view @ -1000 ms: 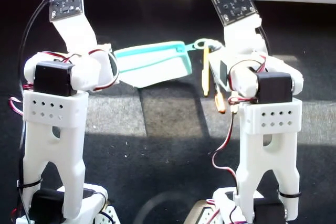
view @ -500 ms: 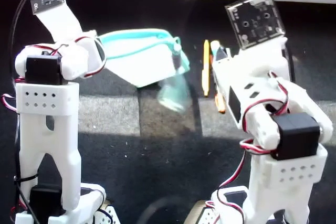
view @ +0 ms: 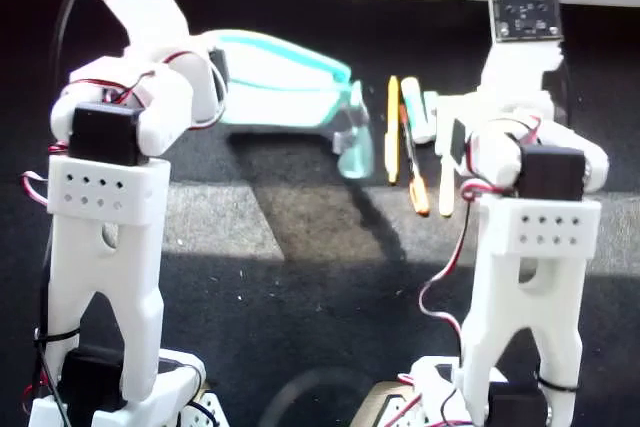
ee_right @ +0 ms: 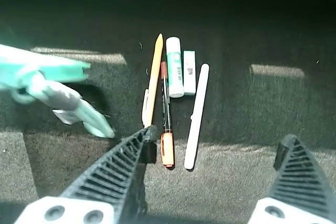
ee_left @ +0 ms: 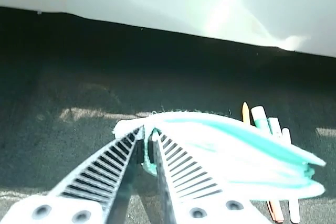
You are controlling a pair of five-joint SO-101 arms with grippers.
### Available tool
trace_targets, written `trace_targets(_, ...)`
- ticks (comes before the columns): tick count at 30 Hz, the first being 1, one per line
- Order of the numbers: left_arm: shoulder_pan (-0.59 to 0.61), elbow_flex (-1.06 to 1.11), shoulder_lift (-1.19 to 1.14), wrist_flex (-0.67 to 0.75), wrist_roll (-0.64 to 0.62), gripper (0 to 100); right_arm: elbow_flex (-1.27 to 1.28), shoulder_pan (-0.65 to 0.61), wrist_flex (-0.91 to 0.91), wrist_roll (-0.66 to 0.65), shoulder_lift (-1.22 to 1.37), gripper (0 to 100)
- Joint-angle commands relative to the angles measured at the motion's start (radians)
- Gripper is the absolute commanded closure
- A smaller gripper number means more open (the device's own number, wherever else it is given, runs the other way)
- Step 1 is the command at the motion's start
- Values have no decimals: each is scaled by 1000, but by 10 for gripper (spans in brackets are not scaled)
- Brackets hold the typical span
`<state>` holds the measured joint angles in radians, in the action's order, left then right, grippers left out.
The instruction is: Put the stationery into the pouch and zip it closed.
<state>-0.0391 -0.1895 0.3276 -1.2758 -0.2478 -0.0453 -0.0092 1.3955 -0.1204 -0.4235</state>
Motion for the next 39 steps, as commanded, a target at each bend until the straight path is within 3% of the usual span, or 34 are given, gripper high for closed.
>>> trace_targets(1, -15, -50, 8, 26, 72, 991, 35, 12, -19, 8, 42, 652)
trace_targets(4, -12, -10, 5, 25, 109, 991, 47, 7, -19, 8, 90, 676)
trace_targets(8, 13, 166, 5, 28, 120, 991, 41, 5, -51, 8, 173, 786)
trace_targets(14, 85, 415, 15, 120, 118, 991, 38, -31, -139, 8, 280, 793)
trace_targets(22, 117, 469, 15, 127, 118, 991, -116, -116, -410, 8, 555, 796)
trace_targets(32, 117, 481, 15, 127, 118, 991, -562, -113, -435, 9, 1098, 793)
trace_targets(39, 114, 473, 15, 133, 120, 991, -924, -74, -328, 41, 1354, 793)
